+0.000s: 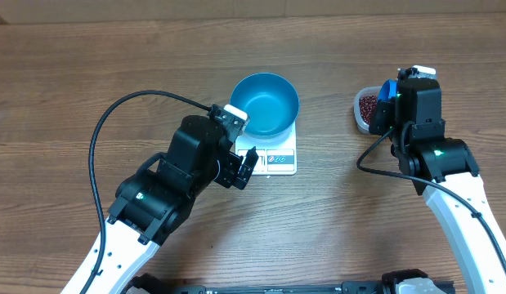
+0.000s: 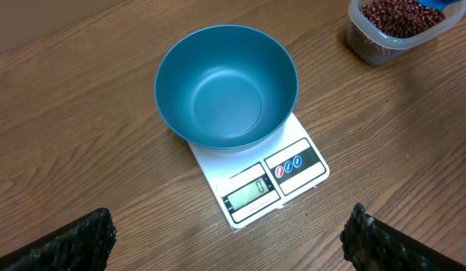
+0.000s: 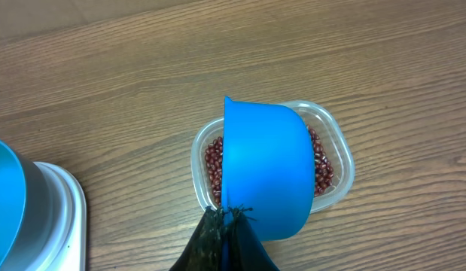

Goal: Scoop item into bowl and weigh 150g on scale
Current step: 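Lift the left gripper back from the scale buttons, then dip the blue scoop into the red beans with the right gripper, then carry the bean-filled scoop over the teal bowl with the right gripper, then tilt the scoop with the right gripper to pour beans into the bowl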

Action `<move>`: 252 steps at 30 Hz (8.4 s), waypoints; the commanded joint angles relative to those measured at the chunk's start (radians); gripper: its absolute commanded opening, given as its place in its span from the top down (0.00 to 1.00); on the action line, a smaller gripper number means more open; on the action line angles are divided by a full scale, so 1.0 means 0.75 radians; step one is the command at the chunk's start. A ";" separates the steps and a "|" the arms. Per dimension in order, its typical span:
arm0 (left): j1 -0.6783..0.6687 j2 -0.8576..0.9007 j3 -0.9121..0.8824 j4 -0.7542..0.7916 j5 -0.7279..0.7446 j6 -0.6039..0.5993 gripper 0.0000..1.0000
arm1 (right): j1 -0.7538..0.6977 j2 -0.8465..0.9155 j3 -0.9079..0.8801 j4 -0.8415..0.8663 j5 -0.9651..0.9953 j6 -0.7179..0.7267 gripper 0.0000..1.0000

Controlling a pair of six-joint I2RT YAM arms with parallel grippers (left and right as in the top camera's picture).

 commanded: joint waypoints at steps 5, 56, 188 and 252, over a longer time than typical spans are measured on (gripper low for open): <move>0.005 0.028 0.038 0.003 0.019 -0.003 0.01 | -0.004 -0.003 0.053 -0.013 0.065 -0.146 0.96; 0.005 0.116 0.039 0.026 0.004 -0.003 0.00 | -0.126 0.448 0.074 0.108 0.077 -0.620 0.96; 0.005 0.112 0.040 0.017 0.061 -0.009 0.01 | 0.142 0.411 0.537 -0.159 -1.077 -0.135 0.96; 0.005 0.112 0.040 0.016 0.075 -0.009 0.00 | 0.373 0.612 0.533 0.119 -0.794 -1.137 0.96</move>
